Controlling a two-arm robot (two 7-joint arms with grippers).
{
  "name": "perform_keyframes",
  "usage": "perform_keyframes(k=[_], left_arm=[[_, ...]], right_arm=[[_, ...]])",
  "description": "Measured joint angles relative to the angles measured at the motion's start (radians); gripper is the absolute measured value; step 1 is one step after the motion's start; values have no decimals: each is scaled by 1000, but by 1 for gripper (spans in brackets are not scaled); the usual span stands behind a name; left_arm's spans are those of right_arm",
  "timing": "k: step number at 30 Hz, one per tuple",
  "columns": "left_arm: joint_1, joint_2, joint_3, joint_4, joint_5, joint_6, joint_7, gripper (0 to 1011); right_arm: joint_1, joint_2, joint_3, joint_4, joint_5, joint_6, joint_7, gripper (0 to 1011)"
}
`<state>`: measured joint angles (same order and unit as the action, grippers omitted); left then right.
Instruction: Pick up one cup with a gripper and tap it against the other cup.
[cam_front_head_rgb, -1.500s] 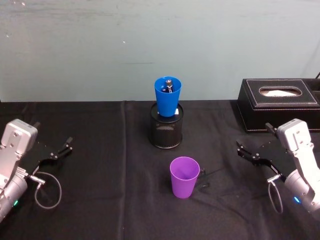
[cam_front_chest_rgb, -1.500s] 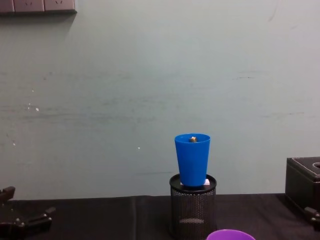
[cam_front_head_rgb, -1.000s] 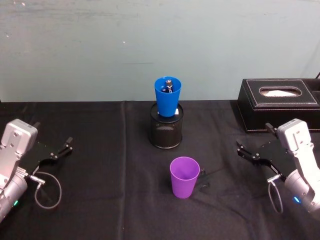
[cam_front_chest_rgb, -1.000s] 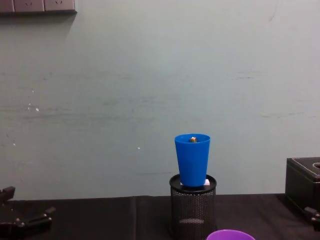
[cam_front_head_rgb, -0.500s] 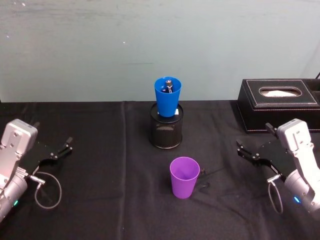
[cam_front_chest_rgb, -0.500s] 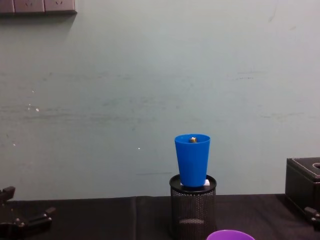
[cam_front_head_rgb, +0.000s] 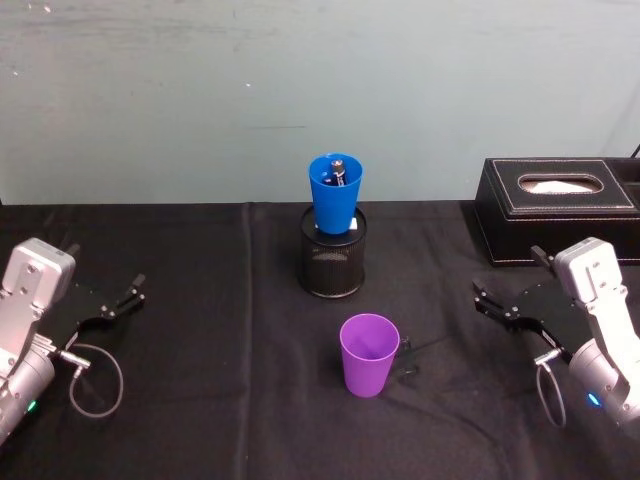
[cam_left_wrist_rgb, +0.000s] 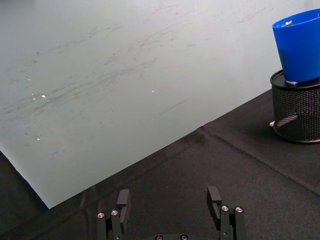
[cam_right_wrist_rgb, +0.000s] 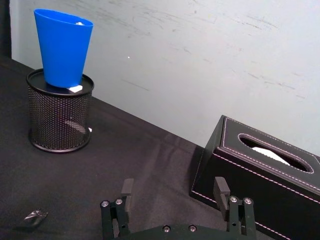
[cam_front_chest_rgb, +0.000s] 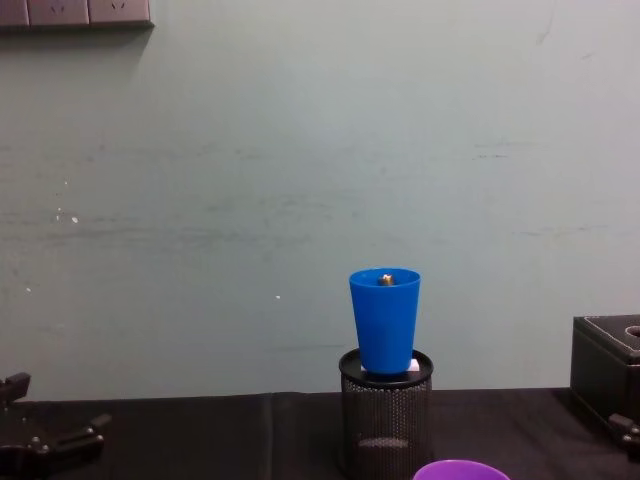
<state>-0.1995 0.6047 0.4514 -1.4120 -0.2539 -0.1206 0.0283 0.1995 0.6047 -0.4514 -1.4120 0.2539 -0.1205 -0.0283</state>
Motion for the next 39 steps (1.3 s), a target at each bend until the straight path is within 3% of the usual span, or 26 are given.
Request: perform_keyframes(k=[39], left_arm=[[0, 0, 0, 0, 0, 0, 0, 1000]], right_arm=[[0, 0, 0, 0, 0, 0, 0, 1003]])
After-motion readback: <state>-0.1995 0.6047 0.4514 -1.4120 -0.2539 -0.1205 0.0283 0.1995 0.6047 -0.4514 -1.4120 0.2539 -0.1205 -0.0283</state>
